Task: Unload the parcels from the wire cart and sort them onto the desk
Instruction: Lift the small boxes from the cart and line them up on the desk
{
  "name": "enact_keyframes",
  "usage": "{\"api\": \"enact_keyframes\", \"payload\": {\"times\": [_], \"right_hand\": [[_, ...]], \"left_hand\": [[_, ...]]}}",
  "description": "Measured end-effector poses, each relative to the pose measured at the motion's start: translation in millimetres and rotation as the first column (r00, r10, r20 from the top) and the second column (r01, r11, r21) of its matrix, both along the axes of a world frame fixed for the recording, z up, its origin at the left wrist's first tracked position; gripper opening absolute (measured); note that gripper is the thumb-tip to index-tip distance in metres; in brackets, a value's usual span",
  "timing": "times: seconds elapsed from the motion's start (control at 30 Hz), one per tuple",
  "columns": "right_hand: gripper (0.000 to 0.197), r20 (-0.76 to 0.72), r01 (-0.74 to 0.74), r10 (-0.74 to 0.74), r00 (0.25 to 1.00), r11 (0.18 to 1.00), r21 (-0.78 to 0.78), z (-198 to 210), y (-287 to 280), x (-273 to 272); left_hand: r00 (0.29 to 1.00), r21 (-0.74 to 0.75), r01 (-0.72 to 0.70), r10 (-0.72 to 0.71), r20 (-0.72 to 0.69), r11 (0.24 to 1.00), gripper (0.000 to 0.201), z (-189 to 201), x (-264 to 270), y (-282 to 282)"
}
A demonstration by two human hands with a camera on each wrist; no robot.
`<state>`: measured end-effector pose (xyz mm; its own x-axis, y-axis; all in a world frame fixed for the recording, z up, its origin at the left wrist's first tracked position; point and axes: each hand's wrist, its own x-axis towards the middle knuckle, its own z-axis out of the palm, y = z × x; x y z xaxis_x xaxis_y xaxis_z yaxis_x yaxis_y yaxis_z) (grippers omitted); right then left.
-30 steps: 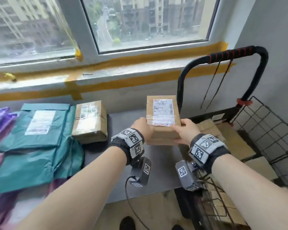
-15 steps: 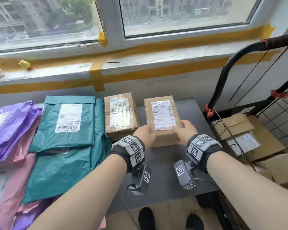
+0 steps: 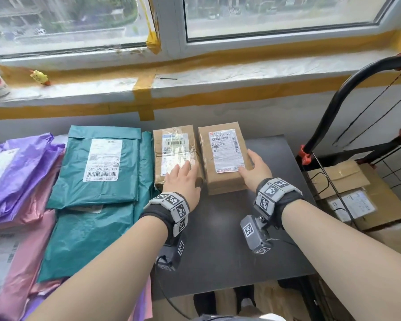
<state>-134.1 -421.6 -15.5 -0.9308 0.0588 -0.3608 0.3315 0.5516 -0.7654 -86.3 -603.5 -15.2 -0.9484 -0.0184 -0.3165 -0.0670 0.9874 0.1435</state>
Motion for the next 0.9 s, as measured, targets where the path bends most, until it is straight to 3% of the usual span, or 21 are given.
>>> {"api": "enact_keyframes", "payload": {"times": [0.5, 0.7, 0.9], "right_hand": [[0.058, -0.018, 0.018, -0.018, 1.0, 1.0, 0.023, -5.9, -5.4, -16.3], [0.064, 0.043, -0.022, 0.021, 0.999, 0.999, 0.027, -0.3, -4.4, -13.8], [0.065, 0.028, 0.05, -0.05, 0.998, 0.999, -0.006, 13.7, 8.2, 2.5]], "left_hand": [[1.0, 0.005, -0.02, 0.02, 0.019, 1.0, 0.063, -3.3, -0.6, -0.5], [0.998, 0.014, -0.043, 0.042, 0.05, 0.999, 0.059, 5.7, -3.0, 2.5], [0.997, 0.031, 0.02, -0.018, -0.07, 0.999, 0.061, 22.4, -7.1, 21.8]]}}
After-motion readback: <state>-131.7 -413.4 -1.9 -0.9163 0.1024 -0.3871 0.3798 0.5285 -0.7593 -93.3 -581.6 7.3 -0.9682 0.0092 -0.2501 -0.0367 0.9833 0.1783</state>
